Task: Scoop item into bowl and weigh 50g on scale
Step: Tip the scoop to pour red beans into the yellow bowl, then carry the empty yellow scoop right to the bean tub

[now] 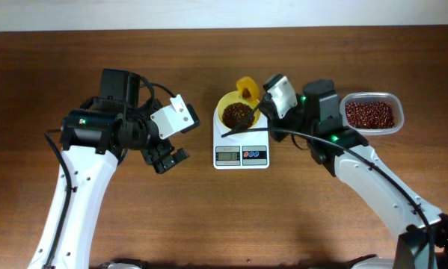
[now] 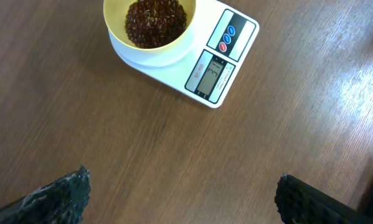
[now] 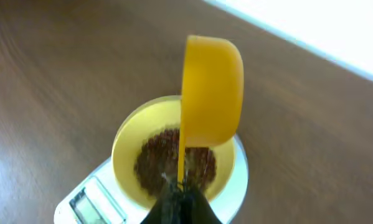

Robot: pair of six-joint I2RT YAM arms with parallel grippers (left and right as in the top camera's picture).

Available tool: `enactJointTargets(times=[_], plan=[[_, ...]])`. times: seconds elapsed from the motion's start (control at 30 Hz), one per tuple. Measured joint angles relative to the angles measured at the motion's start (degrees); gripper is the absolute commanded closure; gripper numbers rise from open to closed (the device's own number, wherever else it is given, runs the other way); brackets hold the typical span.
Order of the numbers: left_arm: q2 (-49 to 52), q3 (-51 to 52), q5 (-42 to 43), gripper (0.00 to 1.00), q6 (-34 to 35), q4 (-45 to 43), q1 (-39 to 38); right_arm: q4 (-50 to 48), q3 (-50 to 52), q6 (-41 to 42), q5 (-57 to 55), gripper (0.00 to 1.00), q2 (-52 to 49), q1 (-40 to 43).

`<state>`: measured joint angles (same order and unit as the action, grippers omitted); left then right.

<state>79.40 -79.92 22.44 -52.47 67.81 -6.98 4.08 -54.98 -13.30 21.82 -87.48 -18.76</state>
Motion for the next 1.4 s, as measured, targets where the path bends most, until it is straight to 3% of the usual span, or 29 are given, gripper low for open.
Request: enactJointTargets(times=[0.23,0.6,0.7,0.8,0.9,1.03,1.1,1.4], plan=[[0.00,0.00,0.00,0.01,-0.02,0.04,0.00,-2.19,0.13,-1.55,-4.79,0.96,-0.04,-1.20],[0.00,0.00,0.00,0.01,-0.02,0.04,0.00,2.14,0.07,-6.54,-14.80,0.96,0.02,-6.38],[0.00,0.00,0.00,0.01,-0.02,0.04,0.00,4.52,0.13,-6.62,-15.82,0.96,5.25,-6.51],[0.00,0.11,0.00,0.01,0.00,-0.04,0.00,13.20,-0.07,-6.67,-25.57,0.96,14.14,-6.12],[0.00,0.11,0.00,0.01,0.00,0.04,0.00,16.83,-0.09,2.01,-33.73,0.96,15.08,-2.91],[0.00,0.11,0.00,0.01,0.00,-0.04,0.00,32.04,-0.07,28.09,-36.59,0.96,15.12,8.66],[0.00,0.11,0.00,0.01,0.00,0.02,0.00,35.69,-0.07,33.83,-36.76,0.96,15.12,11.89],[0.00,0.11,0.00,0.01,-0.02,0.02,0.00,39.10,-0.07,35.76,-35.67,0.96,15.21,11.54]])
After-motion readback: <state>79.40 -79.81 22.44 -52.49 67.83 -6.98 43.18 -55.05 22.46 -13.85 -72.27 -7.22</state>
